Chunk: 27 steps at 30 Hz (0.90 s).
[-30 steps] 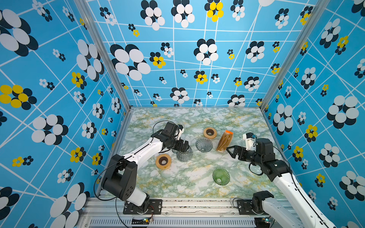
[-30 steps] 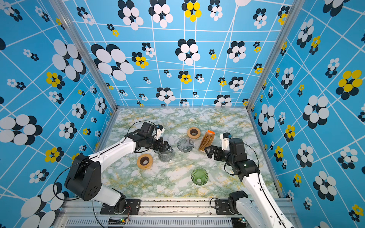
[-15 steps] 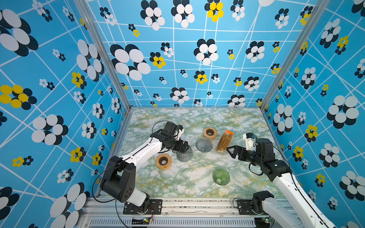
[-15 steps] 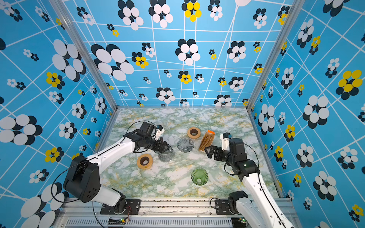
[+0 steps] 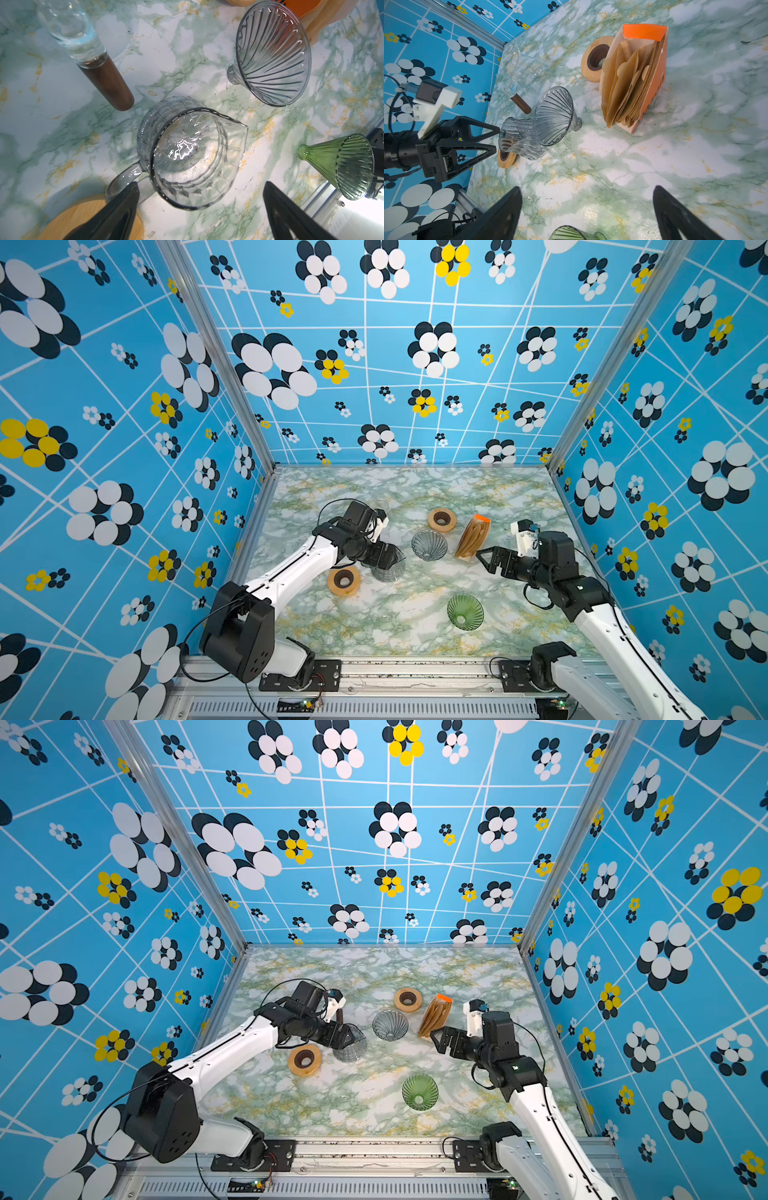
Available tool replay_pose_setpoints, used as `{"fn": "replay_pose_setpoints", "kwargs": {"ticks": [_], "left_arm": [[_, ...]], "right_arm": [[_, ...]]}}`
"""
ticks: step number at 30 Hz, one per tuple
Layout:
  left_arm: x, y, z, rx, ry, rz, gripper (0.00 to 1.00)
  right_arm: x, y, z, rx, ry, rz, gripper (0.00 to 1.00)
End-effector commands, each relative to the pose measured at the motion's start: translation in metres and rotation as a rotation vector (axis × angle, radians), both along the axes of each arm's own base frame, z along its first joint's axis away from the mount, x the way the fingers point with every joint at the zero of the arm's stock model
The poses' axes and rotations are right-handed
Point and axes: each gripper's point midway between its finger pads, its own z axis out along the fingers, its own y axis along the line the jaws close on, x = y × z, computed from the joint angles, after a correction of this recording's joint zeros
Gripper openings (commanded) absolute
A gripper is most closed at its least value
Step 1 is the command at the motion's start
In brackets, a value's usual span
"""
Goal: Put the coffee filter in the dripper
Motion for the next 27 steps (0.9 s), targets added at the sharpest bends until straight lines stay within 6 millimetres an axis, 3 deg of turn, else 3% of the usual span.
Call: {"fn": "replay_pose_setpoints", "kwargs": {"ticks": [1, 6, 12, 27], "left_arm": [[-0.021, -0.002, 0.001, -0.019, 0.055, -0.015, 0.94], [-0.031, 0.000, 0.008, 0.036, 0.014, -0.026, 0.93], [-0.014, 0.016, 0.026, 0.084, -0.112, 0.029, 0.95], [0.021, 0.007, -0.006, 0.046, -0.033, 0.031, 0.99]], "right_arm": [[-0.002, 0.003, 0.006, -0.002, -0.009, 0.021, 0.99], [-0.003, 0.003, 0.007, -0.001, -0.012, 0.021, 0.99], [-0.004, 0.004, 0.006, 0.008, -0.011, 0.025, 0.99], [-0.010, 0.017, 0.016, 0.069, -0.027, 0.099, 0.99]]}}
